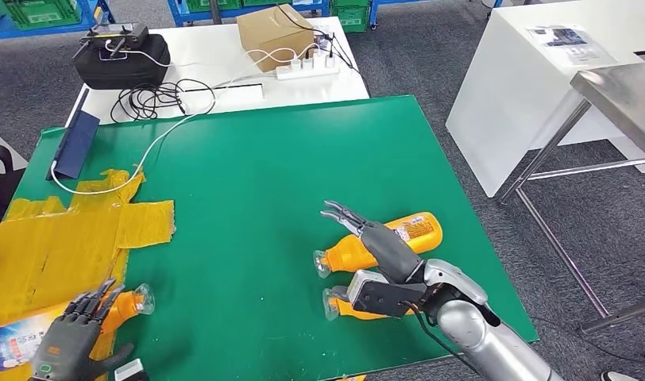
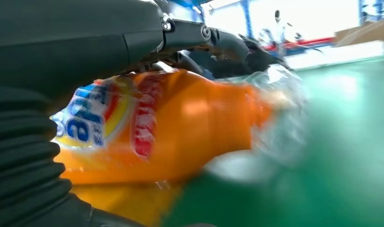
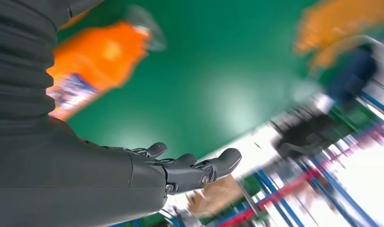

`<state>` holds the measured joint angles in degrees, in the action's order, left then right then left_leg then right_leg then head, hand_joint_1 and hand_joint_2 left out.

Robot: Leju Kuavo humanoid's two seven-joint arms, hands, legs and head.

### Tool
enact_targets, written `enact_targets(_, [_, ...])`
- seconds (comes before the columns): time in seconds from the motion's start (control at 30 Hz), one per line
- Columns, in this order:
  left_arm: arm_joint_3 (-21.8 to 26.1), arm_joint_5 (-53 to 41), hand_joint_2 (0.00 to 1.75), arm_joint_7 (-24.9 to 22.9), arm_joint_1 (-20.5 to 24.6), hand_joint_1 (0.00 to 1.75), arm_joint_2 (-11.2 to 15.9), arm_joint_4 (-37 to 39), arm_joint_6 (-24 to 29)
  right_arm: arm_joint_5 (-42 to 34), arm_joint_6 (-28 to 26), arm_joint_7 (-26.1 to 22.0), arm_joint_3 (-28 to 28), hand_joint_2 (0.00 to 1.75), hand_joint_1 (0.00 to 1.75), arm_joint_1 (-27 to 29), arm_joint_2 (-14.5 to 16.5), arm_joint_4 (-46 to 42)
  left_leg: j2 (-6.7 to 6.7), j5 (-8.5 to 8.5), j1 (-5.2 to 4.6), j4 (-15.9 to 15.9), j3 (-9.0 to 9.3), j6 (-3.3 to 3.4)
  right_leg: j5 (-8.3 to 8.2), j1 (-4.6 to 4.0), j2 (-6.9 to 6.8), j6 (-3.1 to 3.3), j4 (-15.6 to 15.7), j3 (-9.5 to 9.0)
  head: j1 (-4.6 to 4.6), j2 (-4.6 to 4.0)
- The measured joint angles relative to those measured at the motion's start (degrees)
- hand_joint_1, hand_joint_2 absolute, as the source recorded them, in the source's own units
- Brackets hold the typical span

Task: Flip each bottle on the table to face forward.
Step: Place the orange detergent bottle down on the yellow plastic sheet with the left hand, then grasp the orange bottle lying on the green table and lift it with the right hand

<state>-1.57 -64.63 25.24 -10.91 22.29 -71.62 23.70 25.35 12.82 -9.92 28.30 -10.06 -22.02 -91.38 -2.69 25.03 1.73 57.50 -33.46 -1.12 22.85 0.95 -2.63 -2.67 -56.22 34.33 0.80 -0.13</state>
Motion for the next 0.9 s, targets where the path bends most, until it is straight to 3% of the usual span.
enact_targets(0.13, [1.64,10.08,0.00,6.32,-0.51,0.00,-3.42,-3.56,-4.55,2.16,1.87,0.70,0.21,1.75,0.00,4.16,-4.16,0.17,0.24,-0.03,-0.07,0.03,-0.18,0.09,0.01,0.04,-0.21,-0.08,0.04,0.00,0.03,0.00])
enact_targets(0.3, [3.83,13.65,0.00,8.78,-0.56,0.00,-6.48,-5.91,-6.96,3.38,1.45,0.41,0.54,1.75,0.00,7.66,-6.60,0.35,0.03,0.05,-0.06,0.03,-0.31,0.06,0.00,0.03,-0.06,-0.10,0.04,0.26,0.02,0.00])
enact_targets(0.43, [7.88,29.18,0.00,13.70,0.00,0.00,-10.66,-9.22,-17.11,5.54,0.98,2.56,0.60,1.75,0.00,10.64,-8.67,0.19,0.04,0.05,-0.06,0.03,-0.40,0.07,0.02,0.02,-0.04,-0.09,0.05,0.36,0.02,0.00])
enact_targets(0.57, [14.18,48.45,0.00,13.61,1.92,0.00,-15.80,-14.21,-32.06,7.66,-2.25,5.02,0.76,1.75,0.00,15.00,-11.85,-0.98,0.09,0.08,-0.08,0.03,-0.50,0.10,0.02,0.04,-0.04,-0.10,0.05,0.38,0.02,0.00])
enact_targets(0.63, [17.01,54.89,0.00,12.87,2.96,0.00,-17.66,-16.20,-37.02,8.03,-3.39,5.97,0.91,1.75,0.00,16.57,-13.51,-1.83,0.04,0.09,-0.09,0.03,-0.48,0.12,0.01,0.04,-0.02,-0.11,0.05,0.38,0.02,0.00])
enact_targets(0.9, [22.05,59.11,0.00,12.25,4.09,0.00,-21.15,-19.48,-41.24,8.82,-4.11,7.49,1.24,1.75,0.00,18.70,-16.79,-3.51,-0.04,0.10,-0.08,0.03,-0.42,0.09,0.01,0.03,0.04,-0.10,0.05,0.40,0.01,0.00])
